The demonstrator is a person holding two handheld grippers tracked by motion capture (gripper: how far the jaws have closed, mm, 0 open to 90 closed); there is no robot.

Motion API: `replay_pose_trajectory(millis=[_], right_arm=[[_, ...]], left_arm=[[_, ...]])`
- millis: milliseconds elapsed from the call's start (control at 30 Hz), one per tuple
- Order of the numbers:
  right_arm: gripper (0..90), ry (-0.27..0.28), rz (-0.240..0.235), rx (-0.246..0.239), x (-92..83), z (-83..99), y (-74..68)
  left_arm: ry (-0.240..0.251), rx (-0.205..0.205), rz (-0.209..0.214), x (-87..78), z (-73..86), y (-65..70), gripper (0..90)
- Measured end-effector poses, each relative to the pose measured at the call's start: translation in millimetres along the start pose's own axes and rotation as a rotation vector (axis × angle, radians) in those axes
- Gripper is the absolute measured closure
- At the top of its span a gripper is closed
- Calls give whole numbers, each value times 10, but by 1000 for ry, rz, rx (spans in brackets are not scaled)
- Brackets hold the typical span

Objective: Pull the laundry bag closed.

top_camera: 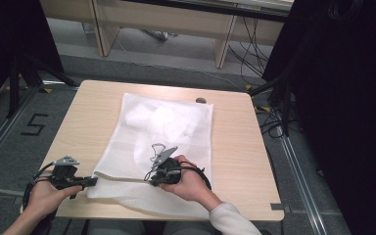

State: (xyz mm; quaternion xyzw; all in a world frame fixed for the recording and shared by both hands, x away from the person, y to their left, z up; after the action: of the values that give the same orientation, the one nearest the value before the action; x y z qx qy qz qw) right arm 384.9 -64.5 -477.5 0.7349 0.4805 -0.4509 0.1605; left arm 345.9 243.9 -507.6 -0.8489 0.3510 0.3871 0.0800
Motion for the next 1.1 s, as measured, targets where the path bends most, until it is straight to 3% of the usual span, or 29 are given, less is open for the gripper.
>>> replay_pose_trajectory(millis=[167,267,500,633,667,733,1100], right_arm=[[826,-7,-1,-3,-28,20,15],[826,-11,1,20,-49,38,24],[826,-10,-12,12,-55,57,40],[826,-20,-5,4,-64,66,40],[826,-16,-10,10,-65,72,43],[826,-21,-3,15,-85,88,58],[825,-23,-1,26,-139,145,95]], left_arm=[[2,19,2,1,8,-1,863],[4,18,3,0,7,0,863],[-19,20,17,-13,5,-7,863],[0,19,6,0,9,-4,863],[-22,22,18,-14,6,-10,863],[1,19,7,2,9,-3,863],[-2,21,0,2,6,-4,863]])
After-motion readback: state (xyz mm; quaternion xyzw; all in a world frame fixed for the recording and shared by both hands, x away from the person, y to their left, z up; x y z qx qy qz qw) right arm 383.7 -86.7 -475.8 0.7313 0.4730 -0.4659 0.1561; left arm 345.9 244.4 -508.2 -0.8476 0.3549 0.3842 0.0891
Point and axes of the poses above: each handheld gripper's, and its own axes: x roughly forward along the jaws, z roughly out of its underside, y roughly to its right, the point moved 2 cm from there along x, roughly forward along the jaws, and after that the axes turned 13 degrees about x, right-handed, at the moved point
